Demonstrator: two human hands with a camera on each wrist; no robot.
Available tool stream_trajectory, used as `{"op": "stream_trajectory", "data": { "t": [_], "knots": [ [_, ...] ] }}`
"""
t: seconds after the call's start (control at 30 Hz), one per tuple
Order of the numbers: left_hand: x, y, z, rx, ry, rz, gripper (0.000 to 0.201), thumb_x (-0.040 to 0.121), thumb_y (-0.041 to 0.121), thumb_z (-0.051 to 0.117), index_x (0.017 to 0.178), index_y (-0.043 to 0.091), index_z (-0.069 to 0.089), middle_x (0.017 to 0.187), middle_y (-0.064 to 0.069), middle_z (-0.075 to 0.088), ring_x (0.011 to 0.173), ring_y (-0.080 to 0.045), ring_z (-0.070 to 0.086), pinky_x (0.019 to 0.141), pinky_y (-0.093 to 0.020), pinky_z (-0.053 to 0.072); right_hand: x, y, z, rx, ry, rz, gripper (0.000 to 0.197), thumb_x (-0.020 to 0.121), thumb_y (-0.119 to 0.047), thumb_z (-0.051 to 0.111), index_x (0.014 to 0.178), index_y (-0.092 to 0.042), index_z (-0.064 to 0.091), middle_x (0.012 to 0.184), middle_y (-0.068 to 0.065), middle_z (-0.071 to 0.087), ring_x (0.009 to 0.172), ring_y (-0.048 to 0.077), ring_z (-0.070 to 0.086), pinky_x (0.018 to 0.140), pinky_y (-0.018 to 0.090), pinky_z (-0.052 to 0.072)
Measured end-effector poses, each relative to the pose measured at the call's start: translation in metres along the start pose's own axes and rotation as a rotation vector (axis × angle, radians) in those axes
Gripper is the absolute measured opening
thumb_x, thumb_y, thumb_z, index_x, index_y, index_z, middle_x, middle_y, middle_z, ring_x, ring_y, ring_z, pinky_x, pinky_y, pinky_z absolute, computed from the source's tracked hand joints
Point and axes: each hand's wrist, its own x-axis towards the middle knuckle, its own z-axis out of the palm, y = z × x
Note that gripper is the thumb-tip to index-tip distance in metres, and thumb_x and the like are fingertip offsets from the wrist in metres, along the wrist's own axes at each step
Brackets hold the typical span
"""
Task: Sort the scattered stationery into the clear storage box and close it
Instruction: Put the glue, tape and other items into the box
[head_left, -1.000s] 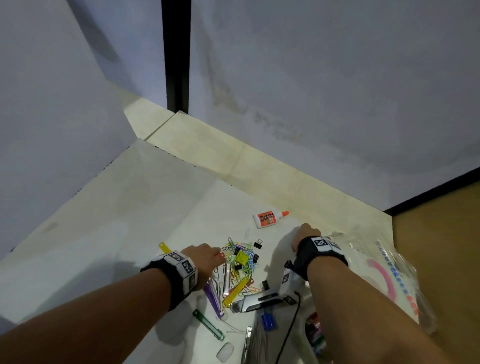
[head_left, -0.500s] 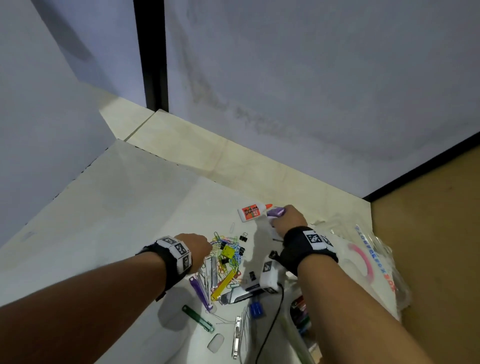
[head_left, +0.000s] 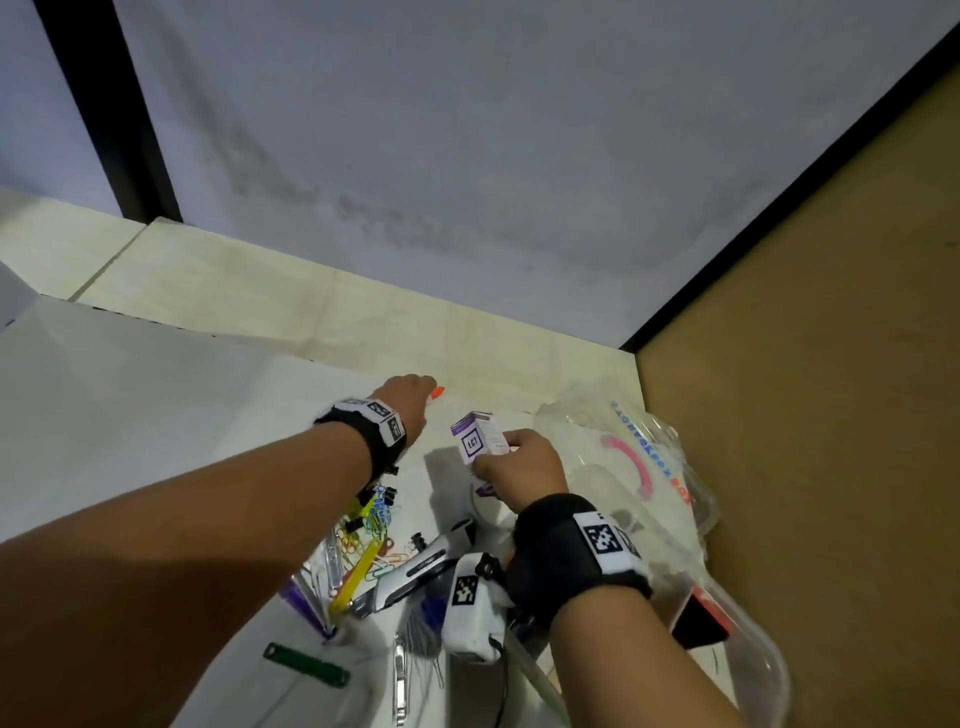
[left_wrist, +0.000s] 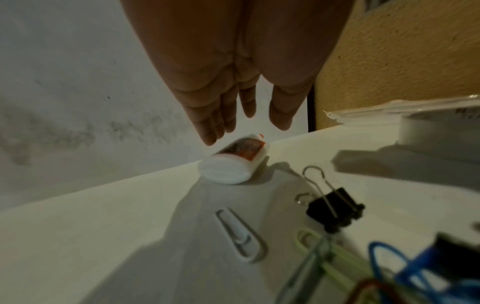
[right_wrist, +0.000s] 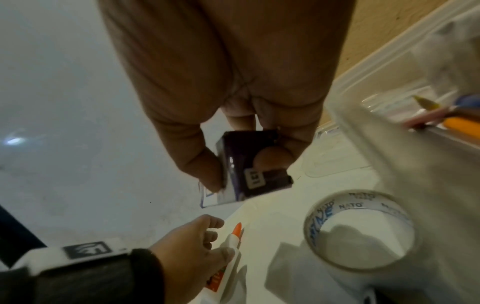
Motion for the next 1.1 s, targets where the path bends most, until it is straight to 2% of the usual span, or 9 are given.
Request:
{"op": "stream_trajectory", "data": {
  "t": [0.1,0.27,0.37,0.5,0.7,0.77,0.87,1.0,1.1],
  "knots": [
    [0.002,0.002,0.007,-0.023,-0.061,-0.046,0.052,0.089,0.007,0.053,0.137,0.008,0.033,0.129,-0.017,0.054,0.114,-0.033,0.056,0.095,-0.042,0.047,-0.006,0.010,-0.003,0.035,0.008,-0.003,0.025,0.077,-0.002,0.065,0.098,-0.012,0.054,0.097,0.007,0.062,0.063,0.008,0.059,0.050,0.018,0.051],
    [-0.007,-0.004,0.019,0.095,-0.126,-0.032,0.073,0.077,0.009,0.068,0.139,0.007,0.029,0.131,-0.018,0.052,0.120,-0.033,0.053,0.095,-0.037,0.047,-0.014,0.014,-0.003,0.026,0.008,-0.032,0.031,0.078,-0.006,0.066,0.108,-0.007,0.058,0.102,0.008,0.067,0.055,0.005,0.059,0.053,0.020,0.054],
    [-0.022,-0.005,0.017,0.060,-0.117,-0.041,0.060,0.084,0.009,0.060,0.138,0.011,0.033,0.127,-0.017,0.052,0.116,-0.034,0.053,0.094,-0.039,0.045,-0.024,0.015,-0.006,0.076,0.012,-0.034,0.033,0.078,-0.008,0.067,0.111,-0.006,0.059,0.097,0.006,0.066,0.052,0.002,0.058,0.042,0.012,0.043],
    [-0.048,-0.003,0.004,-0.018,-0.036,-0.070,0.033,0.095,0.018,0.050,0.125,0.008,0.043,0.123,-0.016,0.053,0.108,-0.031,0.057,0.085,-0.032,0.045,-0.042,0.015,-0.013,0.147,0.018,-0.013,0.031,0.077,-0.005,0.066,0.108,-0.003,0.061,0.091,0.007,0.066,0.057,0.008,0.059,0.042,0.013,0.042],
    [-0.094,0.033,-0.026,-0.074,-0.049,-0.048,0.027,0.093,0.026,0.048,0.117,0.013,0.047,0.115,-0.011,0.059,0.092,-0.026,0.054,0.075,-0.029,0.041,-0.076,0.026,-0.034,0.235,0.015,0.036,0.027,0.076,-0.006,0.068,0.103,-0.007,0.064,0.092,0.008,0.067,0.070,0.015,0.061,0.063,0.024,0.050],
    [-0.109,0.052,-0.033,-0.101,-0.066,-0.010,0.029,0.089,0.021,0.051,0.117,0.013,0.049,0.114,-0.012,0.060,0.089,-0.026,0.052,0.074,-0.027,0.039,-0.091,0.033,-0.046,0.307,0.020,0.051,0.026,0.076,-0.004,0.066,0.101,-0.010,0.066,0.089,0.007,0.068,0.071,0.017,0.061,0.066,0.025,0.052],
    [-0.130,0.082,-0.043,-0.180,-0.075,0.047,0.037,0.089,0.019,0.051,0.126,0.015,0.045,0.118,-0.013,0.059,0.089,-0.024,0.050,0.072,-0.027,0.036,-0.109,0.047,-0.073,0.381,0.069,0.026,0.026,0.076,0.002,0.063,0.099,-0.009,0.067,0.077,0.000,0.066,0.066,0.012,0.058,0.059,0.020,0.047],
    [-0.156,0.122,-0.049,-0.271,-0.119,0.082,0.047,0.099,0.045,0.031,0.128,0.012,0.046,0.127,-0.016,0.057,0.106,-0.029,0.054,0.085,-0.031,0.038,-0.133,0.083,-0.115,0.451,0.168,0.063,0.029,0.076,0.007,0.061,0.098,-0.011,0.067,0.079,0.004,0.066,0.066,0.015,0.057,0.056,0.022,0.045],
    [-0.168,0.149,-0.047,-0.275,-0.133,0.120,0.054,0.099,0.049,0.022,0.122,0.008,0.050,0.124,-0.015,0.058,0.112,-0.030,0.054,0.089,-0.032,0.037,-0.147,0.107,-0.142,0.425,0.253,0.089,0.031,0.077,0.008,0.064,0.099,-0.013,0.063,0.088,0.009,0.065,0.069,0.018,0.057,0.057,0.025,0.047]
  ]
}}
